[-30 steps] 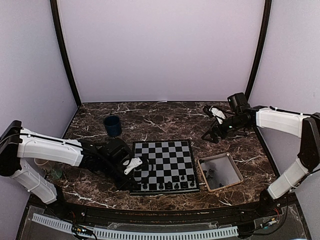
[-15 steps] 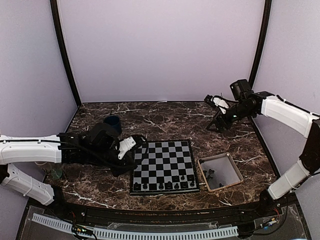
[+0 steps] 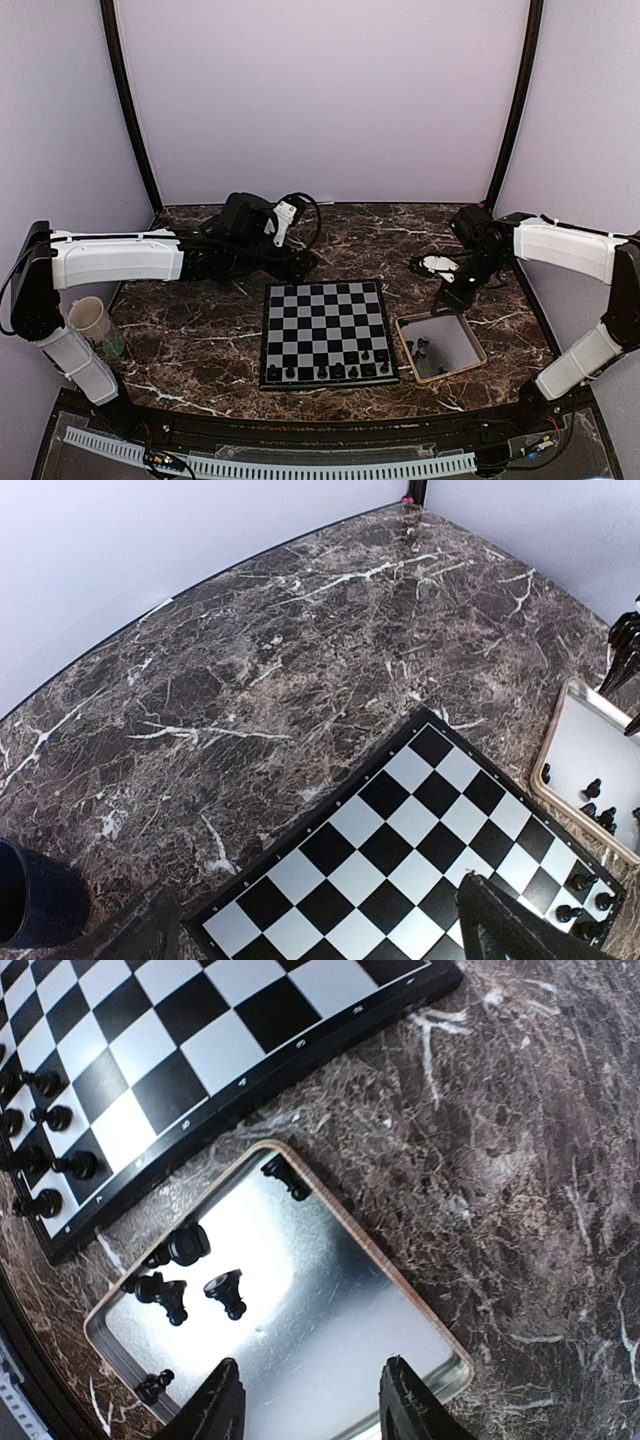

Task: Set up the chess pieces on the board
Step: Pick up the bishop from the storage box.

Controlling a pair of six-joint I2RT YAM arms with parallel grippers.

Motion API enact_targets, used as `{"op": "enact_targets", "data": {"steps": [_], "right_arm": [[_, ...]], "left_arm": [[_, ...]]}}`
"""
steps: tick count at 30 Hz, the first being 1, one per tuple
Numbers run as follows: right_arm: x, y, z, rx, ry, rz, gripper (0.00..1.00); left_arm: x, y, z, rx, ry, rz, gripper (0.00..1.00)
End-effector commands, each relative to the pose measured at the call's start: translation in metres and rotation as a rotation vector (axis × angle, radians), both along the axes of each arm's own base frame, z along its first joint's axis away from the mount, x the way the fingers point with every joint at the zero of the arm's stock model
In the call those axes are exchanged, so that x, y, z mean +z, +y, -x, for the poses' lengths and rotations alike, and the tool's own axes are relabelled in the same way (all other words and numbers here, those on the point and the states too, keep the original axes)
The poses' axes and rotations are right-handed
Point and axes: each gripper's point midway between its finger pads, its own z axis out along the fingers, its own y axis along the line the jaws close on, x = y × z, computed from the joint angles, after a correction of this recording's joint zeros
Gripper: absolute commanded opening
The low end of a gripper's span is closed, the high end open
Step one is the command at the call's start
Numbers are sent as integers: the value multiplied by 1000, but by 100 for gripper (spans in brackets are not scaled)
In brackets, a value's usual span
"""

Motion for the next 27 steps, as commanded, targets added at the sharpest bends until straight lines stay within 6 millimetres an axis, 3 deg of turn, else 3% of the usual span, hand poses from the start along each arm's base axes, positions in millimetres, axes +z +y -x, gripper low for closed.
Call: {"op": "enact_targets", "data": {"steps": [1,5,13,19,22,27], "right_arm": [[-3,-3,10,-1,6,3,44],[-15,-2,18,10,30,-5,43],[-18,16,25,143,10,15,41],[-14,32,28,380,-99,86,39],[-17,36,25,468,-107,137,36],[-33,43,30,598,-115,245,31]], "left_arm": [[-1,-4,-3,-52,-28,-84,99],[4,11,-1,-34,-126,-89,99],[14,13,8,-60,-212,7,99],[-3,6,5,-90,-160,-65,99],[8,-3,18,-197,-200,-45,98],[27,14,18,-124,-295,27,99]]}}
